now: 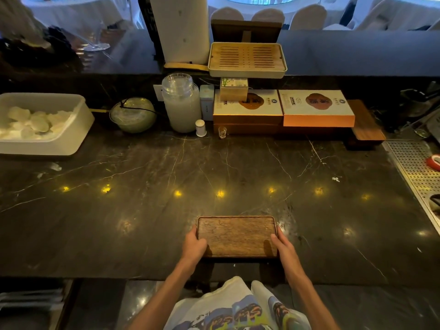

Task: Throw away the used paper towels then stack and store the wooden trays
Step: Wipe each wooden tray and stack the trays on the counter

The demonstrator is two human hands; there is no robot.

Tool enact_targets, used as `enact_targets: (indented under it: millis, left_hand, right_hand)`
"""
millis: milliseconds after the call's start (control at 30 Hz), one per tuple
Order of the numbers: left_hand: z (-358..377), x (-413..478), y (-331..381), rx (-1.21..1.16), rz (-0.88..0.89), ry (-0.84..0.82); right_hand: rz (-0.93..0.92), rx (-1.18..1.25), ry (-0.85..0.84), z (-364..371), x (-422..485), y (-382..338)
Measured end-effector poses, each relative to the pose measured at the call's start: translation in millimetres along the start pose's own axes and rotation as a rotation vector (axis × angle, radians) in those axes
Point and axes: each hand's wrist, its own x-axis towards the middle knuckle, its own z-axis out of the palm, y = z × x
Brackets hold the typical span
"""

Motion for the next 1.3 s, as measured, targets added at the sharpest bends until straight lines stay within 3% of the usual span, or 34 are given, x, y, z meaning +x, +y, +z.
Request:
enact_targets:
  millis: [433, 633, 767, 933, 1100, 1167, 1300]
  left_hand:
    - [-20.4, 7.7, 10.3, -0.118, -0.138, -0.033]
    - [-19.9, 20.4, 28.2, 0.051, -0.192, -0.085]
    - [-23.9, 25.1, 41.9, 0.073, -0.301, -0.106]
    - [-34.3, 22.0, 38.2, 0.138, 0.038, -0.114]
    - [-37.4, 9.2, 28.0, 0.327, 0.336, -0.062]
    - [-36.9, 2.8, 28.6, 0.511, 0.415, -0.107]
    - [-14.6, -7.1, 33.3, 1.125, 0.569, 0.054]
  right_hand:
    - [0.021, -0.111, 0.008, -16.7, 11.6, -8.4]
    - [0.043, -0.361, -0.06, -13.3, 34.3, -35.3]
    - [0.118, -0.384, -0.054, -8.6, 44.1, -49.0]
    - [-0.111, -0.36, -0.078, -18.1, 28.9, -54.1]
    - [-0.352, -0.538, -0.031, -18.0, 10.2, -46.3]
    - [-0.368, -0.64, 0.008, -15.9, 6.1, -43.6]
    - [-0.519, -1.043, 0.131, -1.9, -3.0, -42.9]
